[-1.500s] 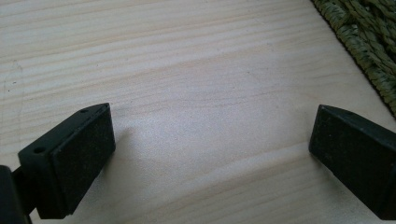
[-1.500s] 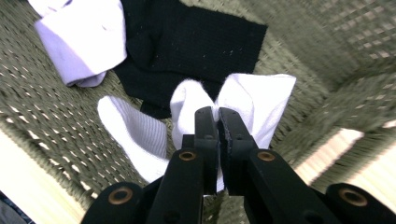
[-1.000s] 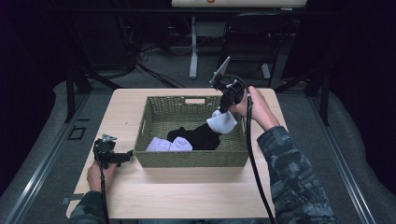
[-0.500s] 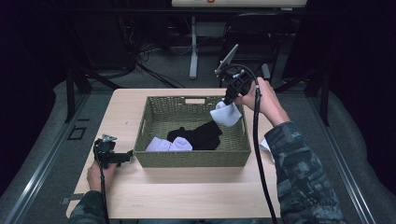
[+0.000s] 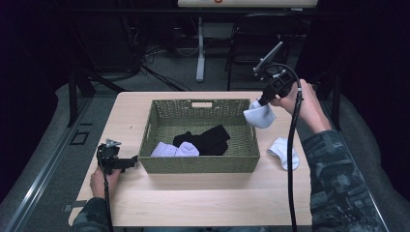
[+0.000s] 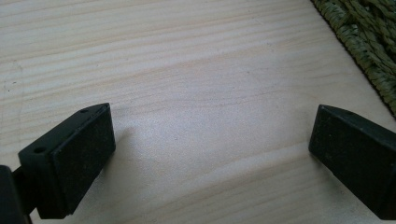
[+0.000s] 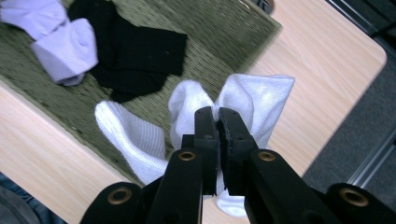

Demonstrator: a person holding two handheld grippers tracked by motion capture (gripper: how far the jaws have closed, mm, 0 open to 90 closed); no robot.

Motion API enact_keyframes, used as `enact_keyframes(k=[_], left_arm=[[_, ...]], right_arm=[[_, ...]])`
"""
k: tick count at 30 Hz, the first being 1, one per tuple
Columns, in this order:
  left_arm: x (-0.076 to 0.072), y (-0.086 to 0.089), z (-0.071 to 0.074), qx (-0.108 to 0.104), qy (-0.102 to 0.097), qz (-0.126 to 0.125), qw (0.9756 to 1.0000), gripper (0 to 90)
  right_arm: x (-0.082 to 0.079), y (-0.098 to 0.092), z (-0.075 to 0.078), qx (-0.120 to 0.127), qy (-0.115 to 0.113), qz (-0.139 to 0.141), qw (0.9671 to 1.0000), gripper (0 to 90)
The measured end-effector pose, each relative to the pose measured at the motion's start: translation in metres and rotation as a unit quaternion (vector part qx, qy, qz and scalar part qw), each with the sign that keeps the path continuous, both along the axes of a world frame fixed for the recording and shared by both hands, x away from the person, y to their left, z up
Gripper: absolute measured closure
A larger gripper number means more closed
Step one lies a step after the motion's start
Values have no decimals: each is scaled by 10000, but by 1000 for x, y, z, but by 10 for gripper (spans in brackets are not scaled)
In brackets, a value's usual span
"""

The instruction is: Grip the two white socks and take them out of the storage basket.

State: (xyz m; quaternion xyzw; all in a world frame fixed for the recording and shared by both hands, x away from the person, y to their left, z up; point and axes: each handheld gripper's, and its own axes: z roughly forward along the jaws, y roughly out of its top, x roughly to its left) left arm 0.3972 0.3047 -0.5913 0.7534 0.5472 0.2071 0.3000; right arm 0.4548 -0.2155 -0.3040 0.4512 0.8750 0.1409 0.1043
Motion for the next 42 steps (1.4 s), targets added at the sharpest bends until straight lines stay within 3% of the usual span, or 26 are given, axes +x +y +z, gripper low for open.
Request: enact_keyframes(k=[5, 10, 15, 17, 19, 24, 25, 26, 27, 28, 30, 31, 33, 34, 35, 42], left_arm=[[0, 0, 0, -3, -1, 2, 10000, 0], [0, 0, 0, -3, -1, 2, 10000, 0], [0, 0, 0, -2, -1, 1, 10000, 0], [0, 0, 0, -1, 0, 1, 10000, 0], [0, 0, 0, -3, -1, 1, 10000, 0], [0, 0, 0, -2, -1, 1, 10000, 0], [0, 0, 0, -2, 0, 1, 10000, 0], [0, 0, 0, -2, 0, 1, 10000, 0], [0, 0, 0, -1, 0, 0, 10000, 0], [0, 0, 0, -1, 0, 0, 10000, 0], [0, 0, 0, -3, 0, 1, 10000, 0], [0, 0, 0, -3, 0, 1, 10000, 0], [0, 0, 0, -3, 0, 1, 10000, 0], [0, 0, 0, -3, 0, 1, 10000, 0], [0, 0, 0, -2, -1, 1, 10000, 0], [0, 0, 0, -3, -1, 1, 10000, 0]], right_arm=[[-1, -35, -11, -49, 83, -319, 9994, 868], [-2, -53, -23, -76, 167, -520, 9985, 868], [0, -72, -52, -97, 355, -703, 9968, 868], [0, -74, -59, -78, 367, -744, 9965, 868], [1, -80, -79, -51, 415, -891, 9951, 868], [4, -87, -104, -79, 536, -1000, 9935, 867], [5, -88, -118, -79, 563, -1086, 9925, 867], [5, -88, -118, -79, 563, -1086, 9925, 867], [7, -89, -132, -57, 617, -1141, 9915, 865], [7, -89, -132, -57, 617, -1141, 9915, 865], [10, -90, -153, -57, 621, -1224, 9905, 863], [10, -90, -153, -57, 621, -1224, 9905, 863], [14, -93, -167, -48, 755, -1208, 9898, 860], [14, -93, -167, -48, 755, -1208, 9898, 860], [15, -92, -177, 71, 686, -1342, 9885, 859], [18, -91, -190, 136, 686, -1424, 9873, 841]])
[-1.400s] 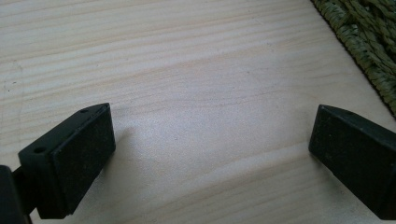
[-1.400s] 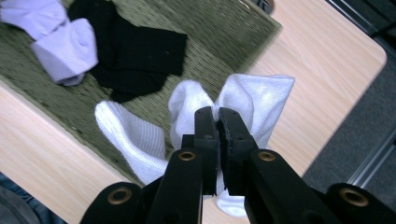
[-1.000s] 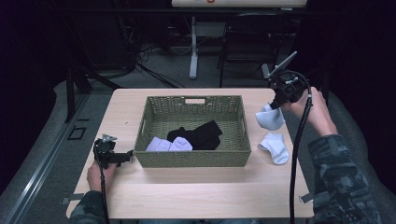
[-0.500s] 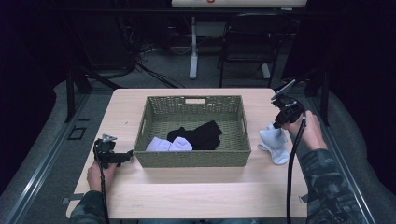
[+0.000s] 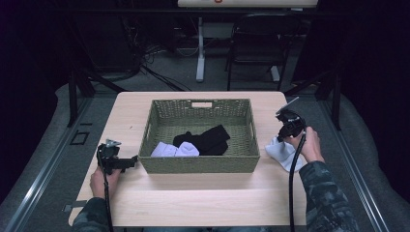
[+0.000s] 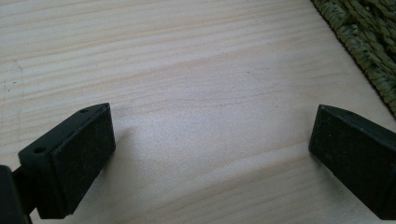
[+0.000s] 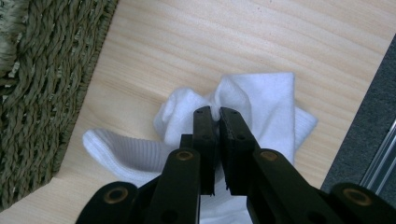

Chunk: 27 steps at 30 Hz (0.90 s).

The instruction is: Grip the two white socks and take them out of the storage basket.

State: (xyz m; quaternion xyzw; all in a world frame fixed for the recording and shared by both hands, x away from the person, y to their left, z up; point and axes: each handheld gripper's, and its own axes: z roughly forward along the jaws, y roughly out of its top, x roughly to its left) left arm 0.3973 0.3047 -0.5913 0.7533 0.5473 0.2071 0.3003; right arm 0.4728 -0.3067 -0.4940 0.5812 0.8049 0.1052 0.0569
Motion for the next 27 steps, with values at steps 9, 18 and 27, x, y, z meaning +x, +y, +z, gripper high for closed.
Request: enact_keyframes(k=[9, 18, 27], left_arm=[[0, 0, 0, 1, 0, -1, 10000, 0], [0, 0, 0, 1, 0, 0, 10000, 0], [0, 0, 0, 0, 0, 0, 10000, 0]], right_arm=[[-19, -3, 42, 117, -300, 67, 9995, 352], [-61, 2, 59, 205, -472, 312, 9982, 134], [-103, -3, 41, 271, -538, 349, 9976, 58]])
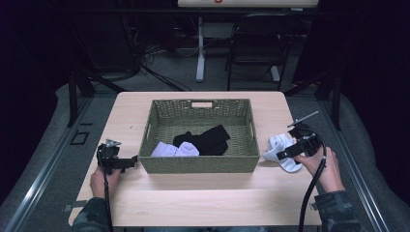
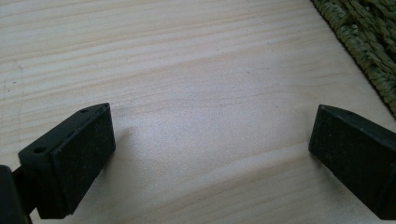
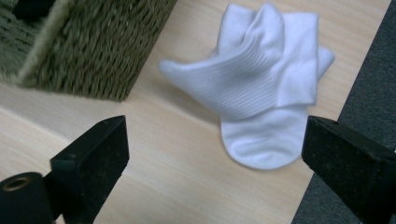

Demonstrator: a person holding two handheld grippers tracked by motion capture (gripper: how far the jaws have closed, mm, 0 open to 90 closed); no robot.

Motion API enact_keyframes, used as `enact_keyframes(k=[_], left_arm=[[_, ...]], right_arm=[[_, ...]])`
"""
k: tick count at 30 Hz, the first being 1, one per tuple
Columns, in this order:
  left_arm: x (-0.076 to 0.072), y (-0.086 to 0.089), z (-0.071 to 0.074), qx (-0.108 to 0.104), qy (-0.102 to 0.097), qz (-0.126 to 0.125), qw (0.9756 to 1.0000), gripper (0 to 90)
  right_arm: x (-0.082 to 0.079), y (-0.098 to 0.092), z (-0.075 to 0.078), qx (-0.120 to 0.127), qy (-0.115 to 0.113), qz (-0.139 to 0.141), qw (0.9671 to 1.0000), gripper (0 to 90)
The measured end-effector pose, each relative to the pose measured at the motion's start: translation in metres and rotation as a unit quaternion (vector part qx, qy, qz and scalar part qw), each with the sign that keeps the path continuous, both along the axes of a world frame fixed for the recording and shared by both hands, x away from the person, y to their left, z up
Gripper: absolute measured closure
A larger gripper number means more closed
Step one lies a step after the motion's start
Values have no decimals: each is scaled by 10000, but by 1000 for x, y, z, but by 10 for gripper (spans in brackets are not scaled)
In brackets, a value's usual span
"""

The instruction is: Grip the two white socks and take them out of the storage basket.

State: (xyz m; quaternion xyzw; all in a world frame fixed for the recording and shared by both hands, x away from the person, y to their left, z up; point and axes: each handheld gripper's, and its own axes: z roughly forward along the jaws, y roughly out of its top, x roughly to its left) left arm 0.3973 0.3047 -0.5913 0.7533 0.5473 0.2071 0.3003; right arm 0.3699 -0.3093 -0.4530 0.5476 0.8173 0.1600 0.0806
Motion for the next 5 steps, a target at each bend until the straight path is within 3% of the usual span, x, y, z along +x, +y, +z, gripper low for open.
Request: enact_keyframes(k=[5], left_arm=[[0, 0, 0, -1, 0, 0, 10000, 0]], right_arm=[[-18, -5, -16, 107, -15, -120, 9999, 35]])
